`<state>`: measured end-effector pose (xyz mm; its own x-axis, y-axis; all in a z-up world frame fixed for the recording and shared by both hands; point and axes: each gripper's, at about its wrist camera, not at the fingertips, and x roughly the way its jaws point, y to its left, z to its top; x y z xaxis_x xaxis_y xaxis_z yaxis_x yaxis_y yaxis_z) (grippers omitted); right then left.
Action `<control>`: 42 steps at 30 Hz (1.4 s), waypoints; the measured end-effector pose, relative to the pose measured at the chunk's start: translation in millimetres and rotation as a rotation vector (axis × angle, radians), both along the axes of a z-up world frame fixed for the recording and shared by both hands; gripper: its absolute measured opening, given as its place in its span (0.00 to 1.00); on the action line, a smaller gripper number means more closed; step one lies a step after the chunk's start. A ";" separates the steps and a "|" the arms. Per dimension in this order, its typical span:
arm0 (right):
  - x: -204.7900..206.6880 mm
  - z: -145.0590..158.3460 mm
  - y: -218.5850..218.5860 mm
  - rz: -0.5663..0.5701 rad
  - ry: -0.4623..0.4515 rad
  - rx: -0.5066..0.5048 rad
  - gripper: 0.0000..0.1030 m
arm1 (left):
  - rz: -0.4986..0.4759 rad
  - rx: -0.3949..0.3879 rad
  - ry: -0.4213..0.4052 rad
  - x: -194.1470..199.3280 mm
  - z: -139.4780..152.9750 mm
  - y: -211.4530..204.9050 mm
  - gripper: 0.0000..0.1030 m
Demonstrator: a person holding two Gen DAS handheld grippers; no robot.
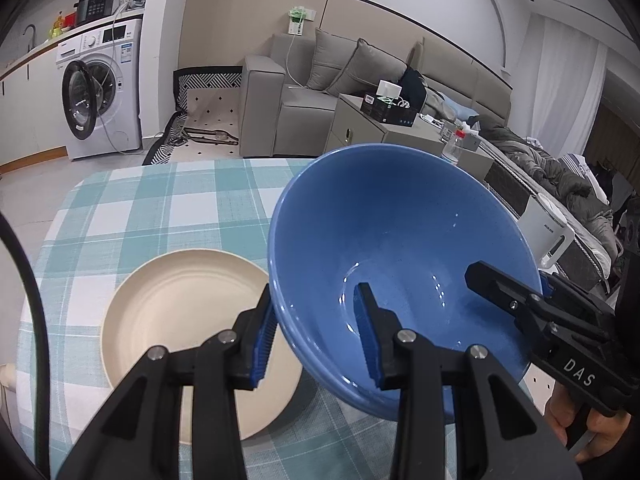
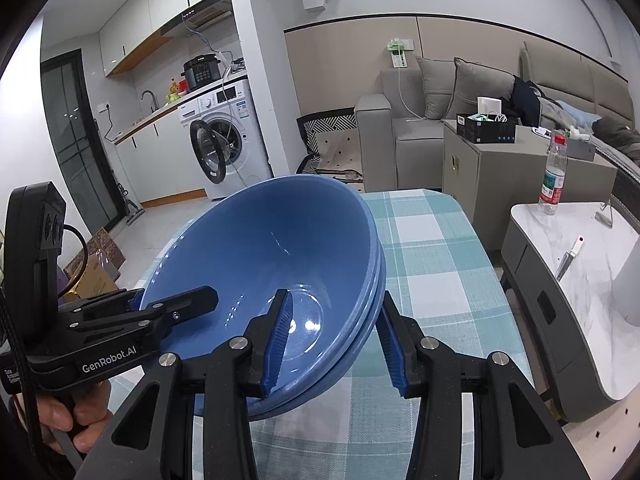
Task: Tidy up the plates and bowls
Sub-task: 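Carry the blue bowl stack with both tools over the cream plate stack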
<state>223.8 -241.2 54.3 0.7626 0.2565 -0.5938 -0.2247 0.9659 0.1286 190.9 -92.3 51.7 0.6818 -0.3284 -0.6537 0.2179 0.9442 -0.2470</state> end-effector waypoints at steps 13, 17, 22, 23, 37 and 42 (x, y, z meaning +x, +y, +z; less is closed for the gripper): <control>-5.4 19.2 29.9 0.039 -0.027 -0.020 0.42 | 0.049 -0.010 -0.044 -12.0 12.5 27.3 0.36; -4.7 23.8 45.7 0.058 -0.030 -0.030 0.42 | 0.080 -0.008 -0.062 -14.9 15.2 40.8 0.36; -0.1 26.2 66.4 0.085 -0.031 -0.039 0.42 | 0.114 -0.009 -0.072 -15.7 16.8 57.7 0.36; 1.4 26.5 70.5 0.089 -0.031 -0.039 0.42 | 0.122 -0.013 -0.072 -15.5 16.6 62.1 0.36; 23.3 20.1 112.5 0.165 -0.019 -0.041 0.42 | 0.219 0.016 -0.066 -11.2 4.3 96.7 0.36; 30.9 14.4 122.7 0.181 -0.010 -0.044 0.42 | 0.241 0.021 -0.052 -6.7 -4.3 103.3 0.36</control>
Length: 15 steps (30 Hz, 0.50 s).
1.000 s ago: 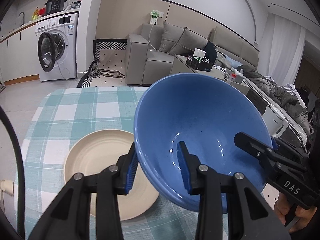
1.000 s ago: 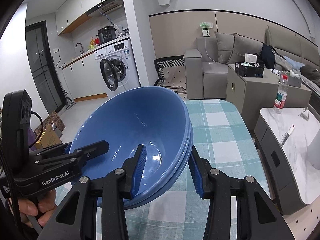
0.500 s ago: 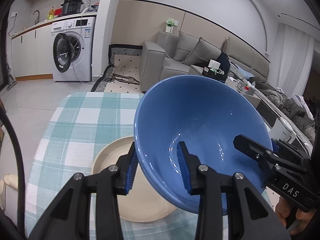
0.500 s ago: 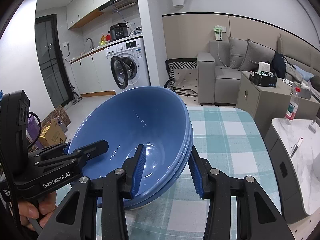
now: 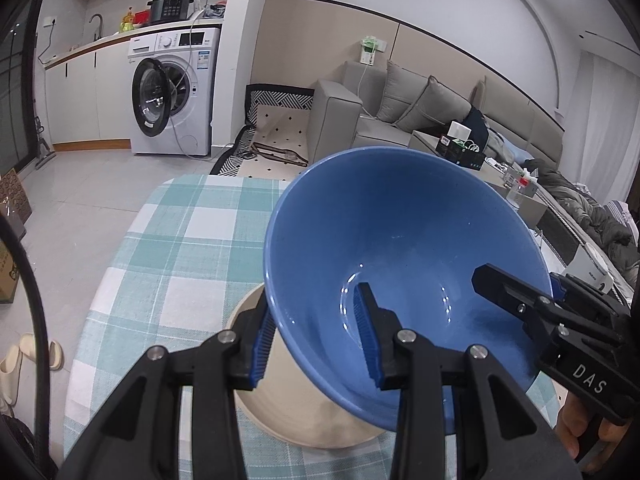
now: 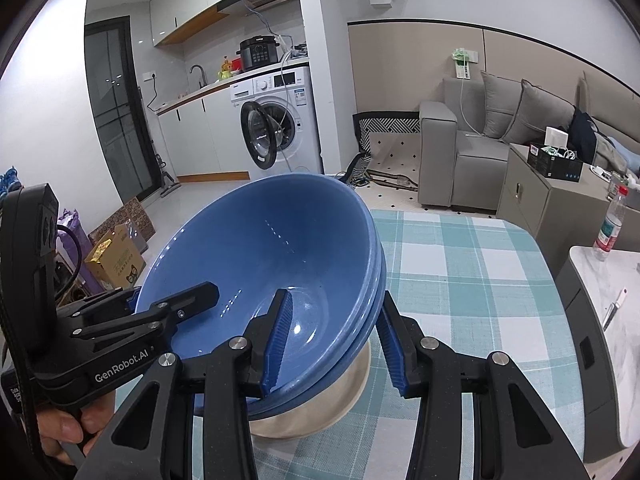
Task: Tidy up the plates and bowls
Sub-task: 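Carry the blue bowl stack with both tools over the cream plate stack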
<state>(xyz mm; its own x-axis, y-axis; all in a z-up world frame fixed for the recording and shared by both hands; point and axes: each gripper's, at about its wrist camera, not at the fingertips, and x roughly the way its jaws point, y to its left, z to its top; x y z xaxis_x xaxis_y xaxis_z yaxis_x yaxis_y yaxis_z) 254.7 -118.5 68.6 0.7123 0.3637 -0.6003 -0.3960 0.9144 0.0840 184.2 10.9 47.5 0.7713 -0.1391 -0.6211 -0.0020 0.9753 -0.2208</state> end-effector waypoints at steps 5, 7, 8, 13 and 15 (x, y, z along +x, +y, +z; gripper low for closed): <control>9.2 -9.1 7.3 0.008 0.017 -0.007 0.42 | 0.017 0.003 0.013 6.0 -10.2 6.1 0.36; 14.5 -14.3 9.0 0.008 0.028 -0.005 0.42 | 0.022 0.006 0.024 9.6 -14.9 8.2 0.36; 16.8 -16.5 10.8 0.008 0.033 -0.005 0.42 | 0.023 0.004 0.031 11.8 -17.2 9.3 0.36; 30.7 -32.0 20.0 0.013 0.068 -0.016 0.42 | 0.039 0.009 0.055 20.1 -29.5 14.2 0.36; 34.6 -37.8 21.7 0.014 0.077 -0.018 0.42 | 0.040 0.007 0.060 23.1 -34.1 16.0 0.36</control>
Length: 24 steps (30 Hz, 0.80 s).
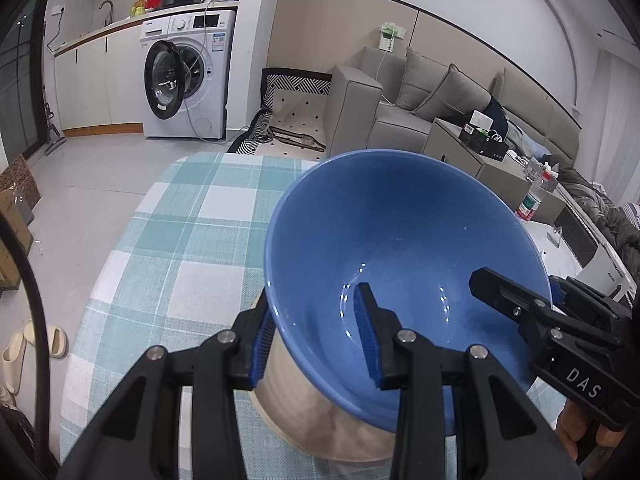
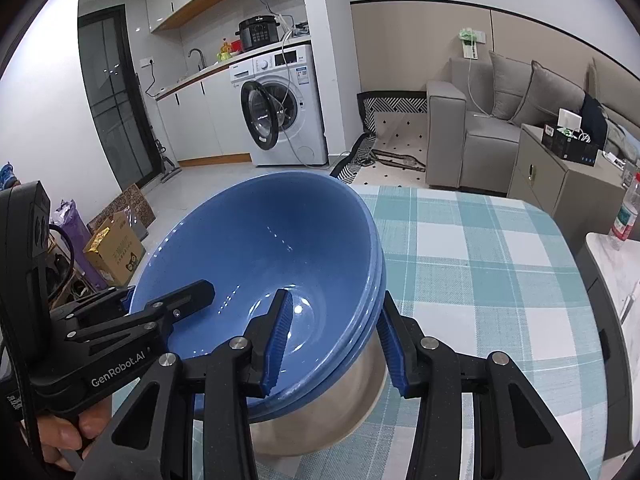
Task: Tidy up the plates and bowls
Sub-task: 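Carry the blue bowl stack with both tools over the cream plate stack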
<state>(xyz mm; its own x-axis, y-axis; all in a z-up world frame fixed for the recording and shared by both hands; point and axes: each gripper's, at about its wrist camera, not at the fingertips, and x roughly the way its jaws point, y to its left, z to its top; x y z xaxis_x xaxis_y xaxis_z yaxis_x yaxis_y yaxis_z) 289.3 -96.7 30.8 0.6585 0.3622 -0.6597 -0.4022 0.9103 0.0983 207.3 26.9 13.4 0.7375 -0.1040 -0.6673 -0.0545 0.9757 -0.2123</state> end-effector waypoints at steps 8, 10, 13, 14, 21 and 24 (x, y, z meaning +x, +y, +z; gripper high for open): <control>15.7 -18.1 5.3 -0.006 0.028 0.002 0.42 | 0.008 0.017 0.027 12.6 -13.6 3.0 0.36; 19.6 -22.1 5.8 -0.004 0.038 -0.001 0.42 | 0.011 0.019 0.034 15.1 -16.9 3.8 0.36; 24.2 -28.5 6.6 -0.001 0.049 -0.003 0.42 | 0.011 0.020 0.047 18.8 -22.7 5.4 0.36; 25.9 -30.6 6.8 -0.001 0.053 -0.002 0.42 | 0.011 0.017 0.051 19.6 -24.7 6.5 0.36; 36.3 -38.0 6.9 -0.015 0.073 0.014 0.42 | 0.007 0.025 0.045 26.4 -25.5 7.5 0.36; 40.7 -41.4 7.4 -0.017 0.077 0.012 0.42 | 0.007 0.035 0.042 29.1 -24.8 7.0 0.36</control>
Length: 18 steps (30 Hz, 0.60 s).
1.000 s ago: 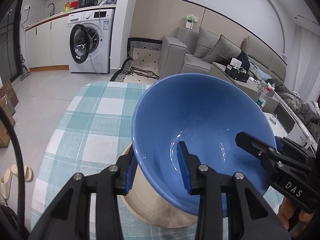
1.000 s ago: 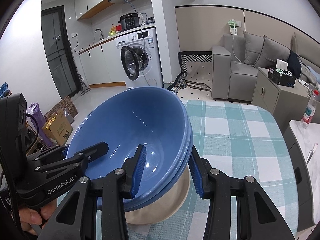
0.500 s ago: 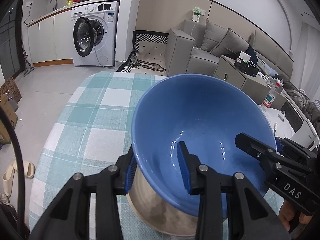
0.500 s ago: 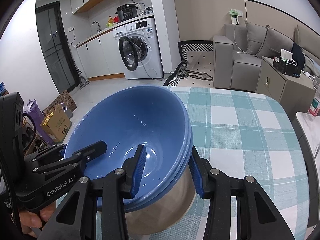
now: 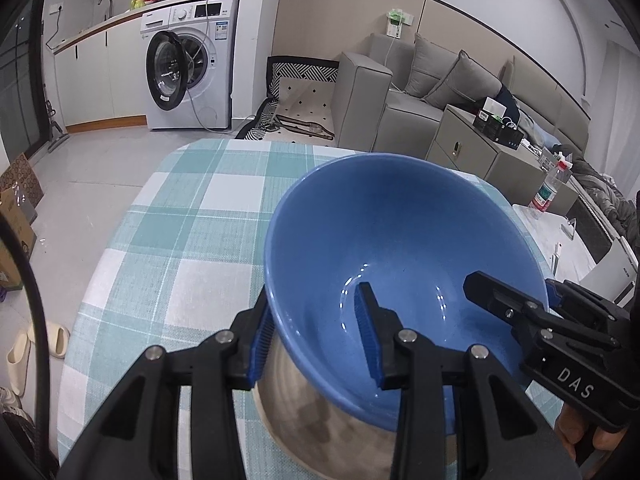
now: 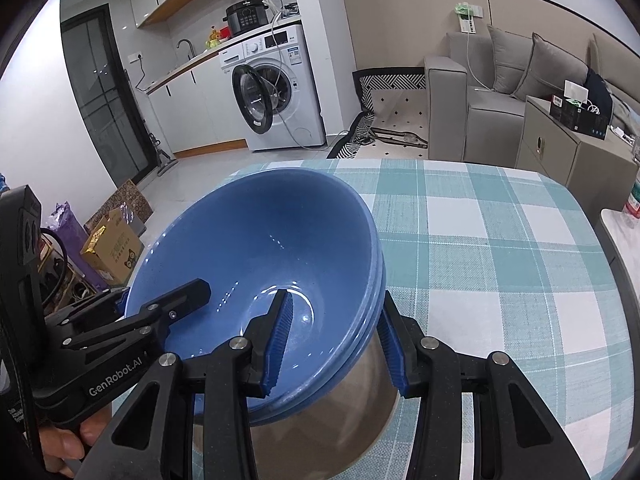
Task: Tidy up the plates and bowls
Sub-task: 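Carry the blue bowl stack with both tools over the cream plate stack, then lower the bowl stack onto the cream plates and open both tools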
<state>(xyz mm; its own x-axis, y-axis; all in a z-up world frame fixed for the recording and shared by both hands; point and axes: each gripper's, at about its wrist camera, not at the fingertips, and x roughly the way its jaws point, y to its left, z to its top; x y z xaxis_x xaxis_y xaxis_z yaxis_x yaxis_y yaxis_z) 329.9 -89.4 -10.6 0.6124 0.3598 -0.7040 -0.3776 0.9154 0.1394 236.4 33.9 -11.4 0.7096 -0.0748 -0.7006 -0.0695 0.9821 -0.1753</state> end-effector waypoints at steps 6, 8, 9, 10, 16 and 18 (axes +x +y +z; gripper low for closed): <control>1.7 -0.8 -0.1 -0.001 -0.001 0.007 0.42 | -0.001 0.008 -0.002 2.1 -0.2 0.8 0.37; 2.5 -1.1 -0.3 -0.001 0.001 0.009 0.42 | -0.002 0.012 0.000 3.3 0.0 0.8 0.37; 2.4 -1.0 -0.4 -0.001 0.002 0.008 0.42 | -0.002 0.014 0.001 3.8 0.0 0.6 0.37; 1.8 -0.8 0.4 -0.001 0.001 0.005 0.42 | -0.002 0.015 0.001 3.9 -0.1 0.2 0.38; 1.4 -0.4 0.9 0.002 0.001 0.005 0.42 | -0.009 0.026 -0.003 4.0 -0.1 -1.0 0.42; 1.4 -0.2 0.5 0.004 0.003 0.007 0.43 | -0.014 0.032 -0.003 4.0 -0.8 -2.2 0.45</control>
